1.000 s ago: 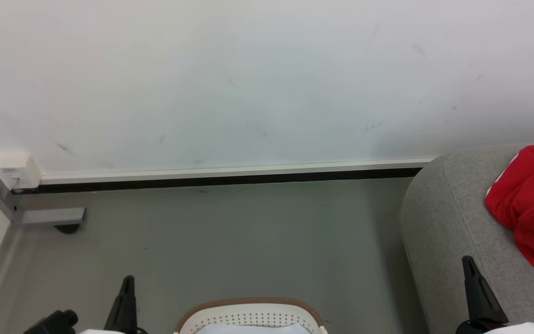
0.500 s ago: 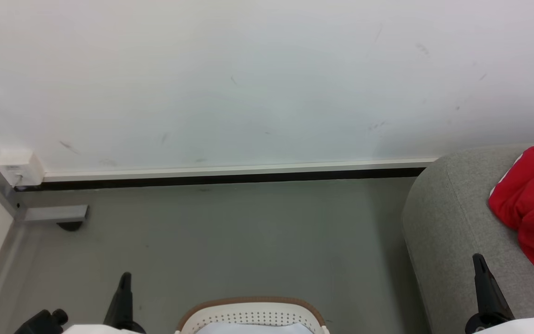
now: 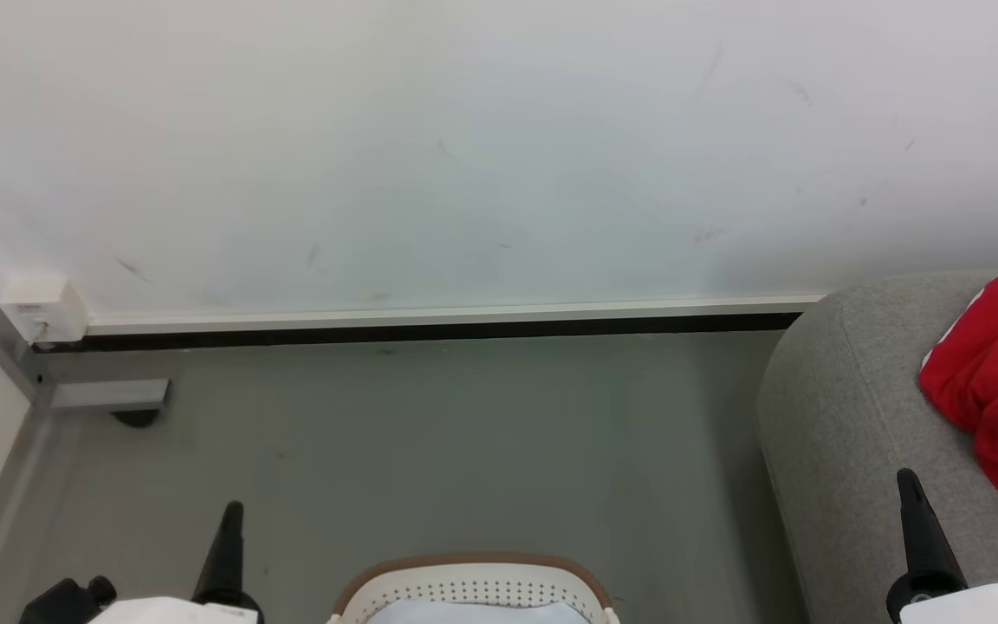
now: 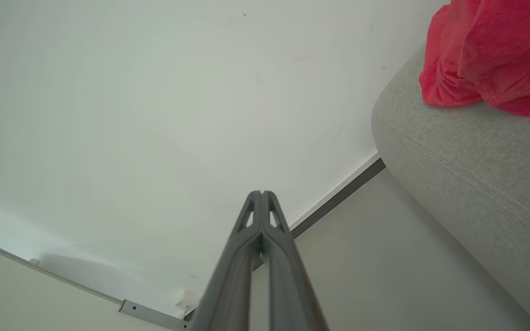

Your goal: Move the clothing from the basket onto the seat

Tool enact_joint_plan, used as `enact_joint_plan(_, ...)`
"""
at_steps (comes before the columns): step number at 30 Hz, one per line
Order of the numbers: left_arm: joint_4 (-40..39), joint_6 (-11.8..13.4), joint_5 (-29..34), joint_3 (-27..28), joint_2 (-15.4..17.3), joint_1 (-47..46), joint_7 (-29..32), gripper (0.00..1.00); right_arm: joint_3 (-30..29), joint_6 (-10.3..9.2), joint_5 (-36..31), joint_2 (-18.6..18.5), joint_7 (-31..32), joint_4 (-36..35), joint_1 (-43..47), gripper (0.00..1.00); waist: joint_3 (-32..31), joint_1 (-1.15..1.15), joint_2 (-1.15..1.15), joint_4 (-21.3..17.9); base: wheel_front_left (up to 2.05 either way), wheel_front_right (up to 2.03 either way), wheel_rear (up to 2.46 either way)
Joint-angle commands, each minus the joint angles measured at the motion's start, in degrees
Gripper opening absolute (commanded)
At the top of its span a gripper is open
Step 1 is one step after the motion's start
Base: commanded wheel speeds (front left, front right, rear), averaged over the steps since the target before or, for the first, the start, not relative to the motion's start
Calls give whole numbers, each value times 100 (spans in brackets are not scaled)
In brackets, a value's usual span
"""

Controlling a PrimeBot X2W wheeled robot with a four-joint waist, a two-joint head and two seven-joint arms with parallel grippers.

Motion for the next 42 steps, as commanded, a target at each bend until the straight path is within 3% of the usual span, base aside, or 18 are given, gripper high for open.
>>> enact_joint_plan(1, -45, -31, -168, 57, 4, -133, 48, 0, -57, -6, 144, -8, 15, -39, -123, 0, 1, 0, 0, 3, 0, 0, 0)
enact_joint_plan(42, 103, -343, -2121, 477, -160, -331, 655, 0, -562, -9, 2025, 178, 607, 110, -259, 0, 54, 0, 0, 139, 0, 0, 0)
